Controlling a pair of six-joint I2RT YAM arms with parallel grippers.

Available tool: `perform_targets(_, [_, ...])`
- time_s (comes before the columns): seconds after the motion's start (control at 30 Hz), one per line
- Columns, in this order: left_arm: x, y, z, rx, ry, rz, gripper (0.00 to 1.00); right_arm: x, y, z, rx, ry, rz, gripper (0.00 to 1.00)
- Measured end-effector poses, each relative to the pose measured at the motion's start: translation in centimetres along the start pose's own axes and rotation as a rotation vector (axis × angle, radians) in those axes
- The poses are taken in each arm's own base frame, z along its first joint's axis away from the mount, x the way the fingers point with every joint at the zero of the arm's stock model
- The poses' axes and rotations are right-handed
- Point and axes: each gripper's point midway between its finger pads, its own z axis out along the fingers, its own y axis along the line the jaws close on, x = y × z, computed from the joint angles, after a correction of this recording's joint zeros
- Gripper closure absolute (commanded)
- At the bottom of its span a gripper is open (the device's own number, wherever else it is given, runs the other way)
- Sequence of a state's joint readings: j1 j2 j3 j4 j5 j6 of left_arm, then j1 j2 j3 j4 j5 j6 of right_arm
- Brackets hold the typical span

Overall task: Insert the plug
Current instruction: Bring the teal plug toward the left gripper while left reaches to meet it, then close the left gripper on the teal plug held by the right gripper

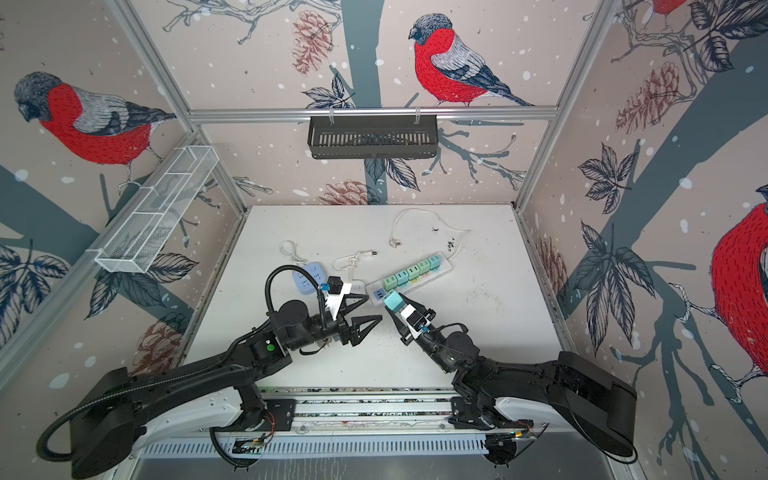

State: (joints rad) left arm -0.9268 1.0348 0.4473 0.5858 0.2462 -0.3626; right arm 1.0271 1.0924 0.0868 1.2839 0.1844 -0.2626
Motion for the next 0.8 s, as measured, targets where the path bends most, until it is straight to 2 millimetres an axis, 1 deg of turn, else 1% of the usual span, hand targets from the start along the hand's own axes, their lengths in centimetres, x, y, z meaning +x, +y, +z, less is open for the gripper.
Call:
perform_targets(0.13, [-0.2,-0.1,1.0,0.012,0.013,-0.002,0.15,-0.2,0.8,-0.3,-0.038,-0.019,-0.003,0.87])
perform_targets(0.27, [0.3,-0.1,1.8,0.026,0.038,-0.012,0.18,-0.5,1.3,-0.5,-0.064,-0.034,-0.004,0.87])
perform_targets(0.37, [0.7,-0.2,2.3,0.036,0.053,-0.020,0.24,-0.5,1.6,-0.4,-0.073,-0.034,-0.018,0.88])
perform_targets(0.5, [0.5,-0.5,2.9,0.060,0.048,-0.022,0.34,-0.4,1.8,-0.4,-0.078,-0.035,-0.022,0.88])
perform_targets(0.8, [0.3,-1.0,3.4,0.089,0.055,-0.029,0.64,-0.5,1.9,-0.3,-0.079,-0.048,-0.023,0.88])
